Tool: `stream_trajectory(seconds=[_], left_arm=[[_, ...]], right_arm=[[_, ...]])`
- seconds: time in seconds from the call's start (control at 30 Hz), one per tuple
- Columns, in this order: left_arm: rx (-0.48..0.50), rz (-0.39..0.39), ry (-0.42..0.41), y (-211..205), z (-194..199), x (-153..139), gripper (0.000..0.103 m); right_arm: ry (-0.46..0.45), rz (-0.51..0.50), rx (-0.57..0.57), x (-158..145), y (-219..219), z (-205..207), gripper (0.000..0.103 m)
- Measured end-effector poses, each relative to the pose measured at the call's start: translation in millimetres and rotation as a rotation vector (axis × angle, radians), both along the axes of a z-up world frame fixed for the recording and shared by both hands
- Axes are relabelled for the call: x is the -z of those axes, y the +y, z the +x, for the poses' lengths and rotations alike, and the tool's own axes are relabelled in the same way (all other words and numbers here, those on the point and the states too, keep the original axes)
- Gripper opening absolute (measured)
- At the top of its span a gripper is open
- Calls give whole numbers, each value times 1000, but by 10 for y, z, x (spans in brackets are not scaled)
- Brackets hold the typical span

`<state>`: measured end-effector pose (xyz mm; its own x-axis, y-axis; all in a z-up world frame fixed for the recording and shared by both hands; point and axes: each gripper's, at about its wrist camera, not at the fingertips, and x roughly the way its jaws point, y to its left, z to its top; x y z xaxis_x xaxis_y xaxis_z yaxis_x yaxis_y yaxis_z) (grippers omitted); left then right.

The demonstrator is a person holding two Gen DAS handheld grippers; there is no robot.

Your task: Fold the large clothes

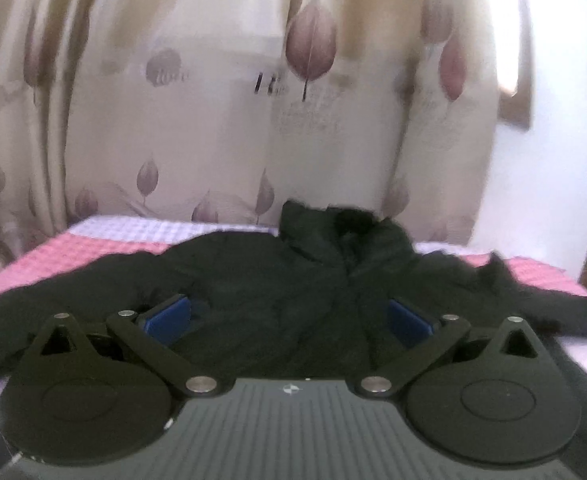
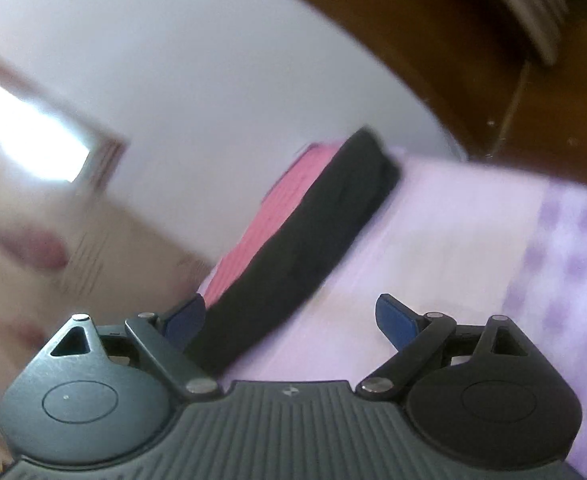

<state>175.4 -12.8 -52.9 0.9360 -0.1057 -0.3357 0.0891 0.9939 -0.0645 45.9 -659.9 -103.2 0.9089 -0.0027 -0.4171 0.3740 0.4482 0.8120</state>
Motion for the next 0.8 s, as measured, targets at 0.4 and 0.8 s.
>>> stream_trajectory(seconds=[0.4,0.8], left_arm=[[-34,-47,203,173,477,580,103],[-37,-162,193,296,462,594,103]], right_arm=[[74,-111,32,315,-547,872,92],[218,-129,41,153,-609,1261,10]])
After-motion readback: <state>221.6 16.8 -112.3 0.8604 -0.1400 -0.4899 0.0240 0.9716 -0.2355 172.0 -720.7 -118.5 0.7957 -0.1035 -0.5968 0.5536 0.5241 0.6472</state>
